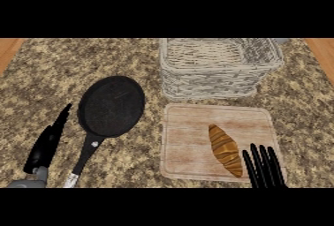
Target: Pick the croissant from the cutting board and place it in the basket
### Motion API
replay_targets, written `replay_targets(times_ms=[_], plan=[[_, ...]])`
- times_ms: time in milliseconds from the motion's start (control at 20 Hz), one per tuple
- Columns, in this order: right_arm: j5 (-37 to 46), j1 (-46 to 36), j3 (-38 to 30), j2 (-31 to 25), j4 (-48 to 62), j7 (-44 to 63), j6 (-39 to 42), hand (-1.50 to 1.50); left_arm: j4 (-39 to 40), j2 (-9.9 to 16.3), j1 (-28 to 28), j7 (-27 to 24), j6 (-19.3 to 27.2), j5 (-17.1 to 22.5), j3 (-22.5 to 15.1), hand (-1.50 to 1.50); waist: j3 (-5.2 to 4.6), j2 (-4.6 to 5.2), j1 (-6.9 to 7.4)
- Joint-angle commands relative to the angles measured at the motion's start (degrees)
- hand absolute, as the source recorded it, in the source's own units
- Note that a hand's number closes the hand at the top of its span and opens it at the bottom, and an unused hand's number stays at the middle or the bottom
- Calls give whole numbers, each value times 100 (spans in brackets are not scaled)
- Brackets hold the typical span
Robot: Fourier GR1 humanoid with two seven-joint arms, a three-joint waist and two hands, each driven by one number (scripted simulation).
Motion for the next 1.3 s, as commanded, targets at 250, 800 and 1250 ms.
replay_targets(times_ms=[250, 800, 1250], plan=[[-299, -787, 225, 716, 389, 299, 592, 150, 276, -58, -151, -33, -21, -51, 62, 0, 122, 34, 62], [185, -1661, 547, 742, 1891, 525, -246, 150, 432, -43, -97, -276, -217, -54, 326, 0, 123, 22, 58], [192, -1821, -196, 426, 1199, 1333, 547, 150, 89, -98, 36, -90, -187, -217, 262, 0, 118, 18, 63]])
